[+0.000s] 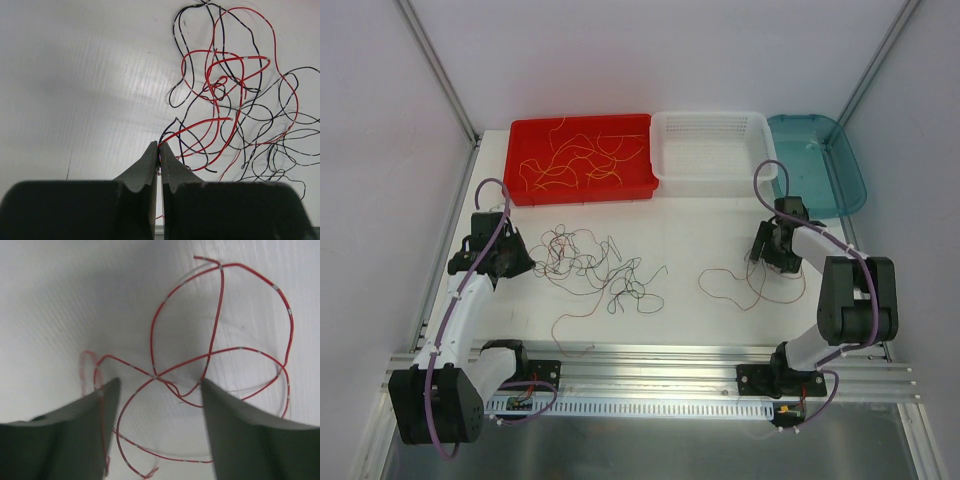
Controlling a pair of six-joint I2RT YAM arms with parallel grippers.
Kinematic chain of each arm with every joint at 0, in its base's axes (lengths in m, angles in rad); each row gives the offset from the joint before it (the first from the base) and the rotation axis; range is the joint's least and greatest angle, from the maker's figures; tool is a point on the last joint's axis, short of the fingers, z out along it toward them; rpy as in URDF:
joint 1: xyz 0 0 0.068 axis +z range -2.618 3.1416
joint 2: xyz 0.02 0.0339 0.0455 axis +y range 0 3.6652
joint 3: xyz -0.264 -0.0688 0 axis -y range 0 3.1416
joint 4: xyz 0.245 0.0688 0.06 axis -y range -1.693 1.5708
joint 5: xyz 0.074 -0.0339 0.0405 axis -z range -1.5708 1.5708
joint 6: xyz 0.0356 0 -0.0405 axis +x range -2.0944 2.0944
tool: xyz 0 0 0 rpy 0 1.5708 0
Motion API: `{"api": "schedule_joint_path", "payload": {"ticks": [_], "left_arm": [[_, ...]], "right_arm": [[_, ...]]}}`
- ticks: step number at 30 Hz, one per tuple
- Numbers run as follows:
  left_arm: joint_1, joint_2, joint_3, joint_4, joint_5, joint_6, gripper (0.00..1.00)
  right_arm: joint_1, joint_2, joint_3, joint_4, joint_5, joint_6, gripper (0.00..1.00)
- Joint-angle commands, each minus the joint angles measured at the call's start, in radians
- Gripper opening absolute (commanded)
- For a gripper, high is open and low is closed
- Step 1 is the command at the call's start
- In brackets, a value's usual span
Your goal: Untangle the cables
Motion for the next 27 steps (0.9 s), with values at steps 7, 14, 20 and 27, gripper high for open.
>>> {"api": "schedule_joint_path", "payload": {"ticks": [7,14,20,27], "left_arm": [[-0.008,0.006,0.038,-0.002,0.039,0.003,0.0],[-0.009,0.005,0.039,-0.002,0.051,0.003,0.0],[-0.009,0.003,0.039,-0.002,0.06,0.006,0.0],[-0.009,0.003,0.039,0.0,0.072,0.006,0.0]], "right_arm": [[0.001,0.013,0.015,0.017,-0.11,-0.031,0.01],[0.055,-0.106,0.021,-0.048,-0.11,-0.046,0.01],[0.116,-0.263,0.185,-0.193,-0.078,-0.078,0.01],[0.147,-0.315,0.494,-0.258,-0.108,-0.104,0.01]]}}
